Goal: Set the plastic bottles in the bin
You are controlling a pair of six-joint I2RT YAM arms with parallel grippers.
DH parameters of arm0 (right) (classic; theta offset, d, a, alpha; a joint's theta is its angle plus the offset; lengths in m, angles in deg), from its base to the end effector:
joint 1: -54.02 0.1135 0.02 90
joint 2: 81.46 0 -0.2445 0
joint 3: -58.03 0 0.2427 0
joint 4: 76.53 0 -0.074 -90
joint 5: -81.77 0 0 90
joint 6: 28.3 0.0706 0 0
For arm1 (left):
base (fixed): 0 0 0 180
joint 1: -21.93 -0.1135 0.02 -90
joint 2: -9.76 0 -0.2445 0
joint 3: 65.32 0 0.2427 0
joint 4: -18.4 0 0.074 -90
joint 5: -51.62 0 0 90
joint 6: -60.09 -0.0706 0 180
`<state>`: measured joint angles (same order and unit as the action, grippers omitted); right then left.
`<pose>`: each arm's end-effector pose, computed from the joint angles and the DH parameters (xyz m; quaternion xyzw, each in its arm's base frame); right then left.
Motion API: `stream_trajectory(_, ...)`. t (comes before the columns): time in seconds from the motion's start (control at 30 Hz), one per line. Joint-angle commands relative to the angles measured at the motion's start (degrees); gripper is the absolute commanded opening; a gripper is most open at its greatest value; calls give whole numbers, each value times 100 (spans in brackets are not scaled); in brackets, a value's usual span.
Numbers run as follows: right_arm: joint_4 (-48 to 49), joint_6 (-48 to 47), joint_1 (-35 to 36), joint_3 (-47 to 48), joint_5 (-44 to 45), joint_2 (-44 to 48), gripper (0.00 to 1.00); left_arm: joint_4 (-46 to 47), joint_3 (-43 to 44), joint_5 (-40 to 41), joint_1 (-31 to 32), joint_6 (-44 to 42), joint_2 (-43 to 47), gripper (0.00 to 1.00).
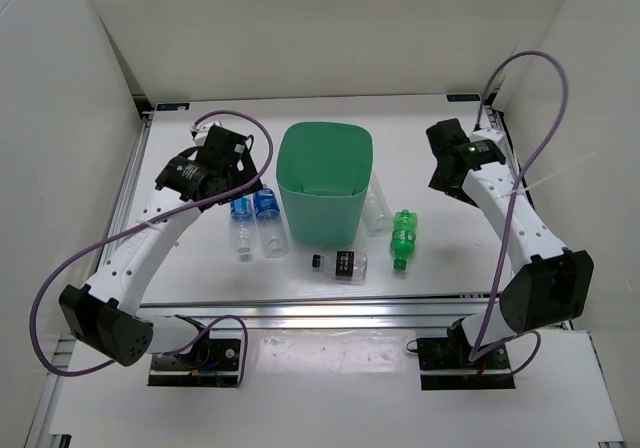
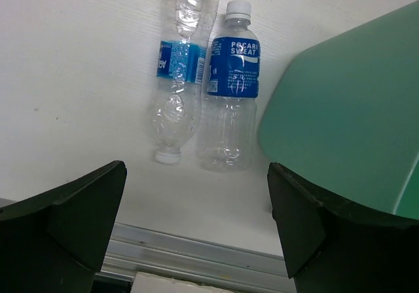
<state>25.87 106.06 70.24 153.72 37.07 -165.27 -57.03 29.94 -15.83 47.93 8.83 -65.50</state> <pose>0.2848 0.0306 0.2938 0.2979 0.8555 -0.2272 0.3575 0.2499 -0.0918 0.3183 -0.1616 0.9242 0.0017 0.3461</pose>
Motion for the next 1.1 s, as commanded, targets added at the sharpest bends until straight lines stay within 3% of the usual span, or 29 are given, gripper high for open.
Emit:
stream_trajectory(0.0, 843, -1742, 135, -228, -1282, -134, 100, 31, 105, 118, 19, -68, -41, 100)
stream_trajectory(0.33, 896, -2001, -190, 694, -3772, -1523, 100, -304, 290, 601, 19, -16, -146, 100)
stream_trajectory(0.57, 1186, -2054, -190, 923, -4809, -1998, 100, -409, 229, 602, 19, 222, -146, 100)
stream_trajectory(0.73, 1556, -2028, -138, 590, -4907, -2060, 100, -523, 229, 655, 19, 283, -261, 100)
stream_trajectory(0.9, 2012, -2141, -138, 458, -5917, -2271, 100, -576, 229, 655, 19, 397, -313, 100)
stream_trajectory(1.07, 2119, -2142, -138, 510, -6261, -2587, 100, -629, 176, 655, 19, 450, -313, 100)
